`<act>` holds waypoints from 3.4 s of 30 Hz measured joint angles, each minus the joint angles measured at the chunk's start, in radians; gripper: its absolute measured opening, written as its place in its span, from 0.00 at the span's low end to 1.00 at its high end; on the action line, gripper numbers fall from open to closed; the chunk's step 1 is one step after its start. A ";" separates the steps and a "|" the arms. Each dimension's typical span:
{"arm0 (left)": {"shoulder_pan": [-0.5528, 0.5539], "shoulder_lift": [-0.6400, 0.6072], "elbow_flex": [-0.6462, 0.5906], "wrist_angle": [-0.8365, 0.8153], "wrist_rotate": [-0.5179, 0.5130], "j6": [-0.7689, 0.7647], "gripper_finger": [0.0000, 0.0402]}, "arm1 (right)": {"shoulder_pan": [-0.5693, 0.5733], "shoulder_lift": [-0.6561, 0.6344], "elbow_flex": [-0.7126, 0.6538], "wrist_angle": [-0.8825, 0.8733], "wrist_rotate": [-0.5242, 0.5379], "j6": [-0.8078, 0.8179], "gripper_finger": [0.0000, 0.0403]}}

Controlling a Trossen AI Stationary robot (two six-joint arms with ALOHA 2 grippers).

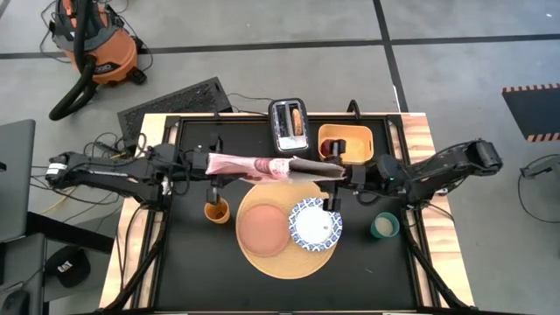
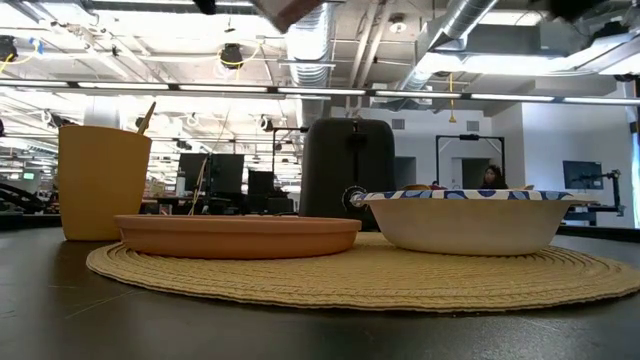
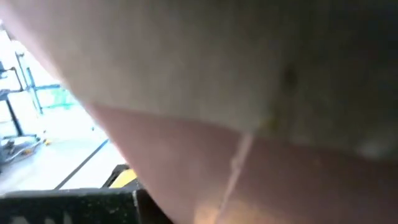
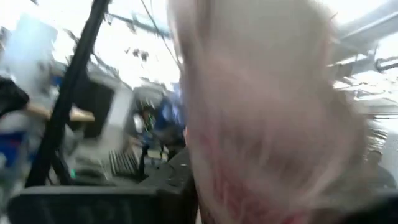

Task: Arrange a breakfast setting
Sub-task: Put the cereals into the bowl

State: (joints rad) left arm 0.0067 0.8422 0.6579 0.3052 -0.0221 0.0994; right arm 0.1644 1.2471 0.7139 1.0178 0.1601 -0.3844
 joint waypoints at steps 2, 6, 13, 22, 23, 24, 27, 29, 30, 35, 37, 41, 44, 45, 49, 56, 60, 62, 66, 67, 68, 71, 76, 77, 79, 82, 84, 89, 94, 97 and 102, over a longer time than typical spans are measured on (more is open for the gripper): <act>0.000 -0.064 0.001 -0.087 -0.017 -0.008 0.29 | 0.033 -0.069 0.000 -0.141 0.074 -0.031 0.38; 0.000 -0.173 0.001 -0.279 -0.056 -0.035 0.29 | 0.102 -0.199 0.000 -0.421 0.215 -0.029 0.46; 0.000 -0.240 0.001 -0.467 -0.065 -0.088 0.29 | 0.199 -0.397 0.001 -0.863 0.314 0.152 0.50; -0.018 -0.130 0.001 -0.573 0.009 -0.161 0.29 | 0.289 -0.504 0.001 -1.264 0.316 0.490 0.48; -0.023 -0.110 0.001 -0.573 0.015 -0.166 0.29 | 0.295 -0.504 0.001 -1.287 0.321 0.515 0.48; -0.027 -0.087 0.006 -0.579 0.018 -0.171 0.29 | 0.301 -0.504 0.001 -1.307 0.333 0.536 0.48; -0.041 -0.005 0.056 -0.632 0.016 -0.189 0.29 | 0.316 -0.503 0.001 -1.350 0.351 0.574 0.48; -0.051 0.049 0.111 -0.681 0.010 -0.192 0.29 | 0.321 -0.500 0.001 -1.364 0.365 0.584 0.48; -0.055 0.076 0.141 -0.707 0.008 -0.193 0.29 | 0.321 -0.499 0.000 -1.367 0.366 0.587 0.48; -0.058 0.208 0.308 -0.882 0.007 -0.199 0.29 | 0.321 -0.500 0.000 -1.368 0.366 0.590 0.48; -0.058 0.255 0.384 -0.948 0.006 -0.199 0.29 | 0.321 -0.500 0.000 -1.377 0.366 0.595 0.48; -0.058 0.335 0.515 -1.066 0.006 -0.201 0.29 | 0.321 -0.500 0.000 -1.385 0.366 0.597 0.48; -0.058 0.386 0.593 -1.145 0.006 -0.201 0.29 | 0.321 -0.500 0.000 -1.385 0.366 0.597 0.48; -0.058 0.400 0.612 -1.160 0.005 -0.201 0.29 | 0.321 -0.500 0.000 -1.385 0.365 0.597 0.48; -0.058 0.454 0.673 -1.213 0.003 -0.201 0.29 | 0.321 -0.500 0.000 -1.392 0.365 0.605 0.48; -0.061 0.525 0.739 -1.247 0.014 -0.209 0.29 | 0.321 -0.500 0.000 -1.431 0.365 0.653 0.48; -0.070 0.592 0.842 -1.340 0.006 -0.222 0.29 | 0.321 -0.500 0.000 -1.430 0.365 0.657 0.48; -0.074 0.638 0.910 -1.403 0.004 -0.222 0.29 | 0.321 -0.500 0.000 -1.430 0.365 0.657 0.48; -0.087 0.730 1.040 -1.502 -0.020 -0.204 0.29 | 0.321 -0.500 0.000 -1.430 0.365 0.658 0.48; -0.091 0.750 1.069 -1.522 -0.020 -0.195 0.29 | 0.321 -0.500 0.000 -1.430 0.365 0.658 0.48; -0.096 0.766 1.094 -1.538 -0.022 -0.192 0.29 | 0.320 -0.500 0.000 -1.431 0.365 0.659 0.48; -0.110 0.801 1.151 -1.557 -0.026 -0.183 0.29 | 0.320 -0.500 0.000 -1.433 0.365 0.659 0.48; -0.121 0.830 1.193 -1.611 -0.075 -0.189 0.29 | 0.320 -0.500 0.000 -1.438 0.365 0.658 0.48; -0.123 0.830 1.193 -1.609 -0.078 -0.191 0.29 | 0.320 -0.500 0.000 -1.438 0.365 0.658 0.48; -0.126 0.830 1.194 -1.603 -0.082 -0.187 0.30 | 0.318 -0.500 0.000 -1.438 0.365 0.657 0.48; -0.129 0.830 1.194 -1.593 -0.108 -0.193 0.30 | 0.310 -0.500 0.000 -1.438 0.365 0.657 0.48; -0.128 0.830 1.194 -1.600 -0.069 -0.176 0.30 | 0.304 -0.500 0.000 -1.439 0.365 0.657 0.48; -0.131 0.830 1.194 -1.597 -0.090 -0.157 0.30 | 0.295 -0.500 0.000 -1.441 0.365 0.657 0.48; -0.131 0.829 1.194 -1.592 -0.077 -0.162 0.30 | 0.291 -0.500 0.000 -1.441 0.365 0.657 0.48; -0.146 0.829 1.194 -1.590 -0.123 -0.140 0.30 | 0.291 -0.500 0.000 -1.441 0.365 0.656 0.48; -0.127 0.828 1.194 -1.585 -0.124 -0.151 0.30 | 0.291 -0.500 0.000 -1.441 0.365 0.656 0.48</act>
State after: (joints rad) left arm -0.1199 1.6707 1.8523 -1.2803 -0.1458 -0.0516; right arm 0.4553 0.7475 0.7143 -0.4229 0.5248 0.2714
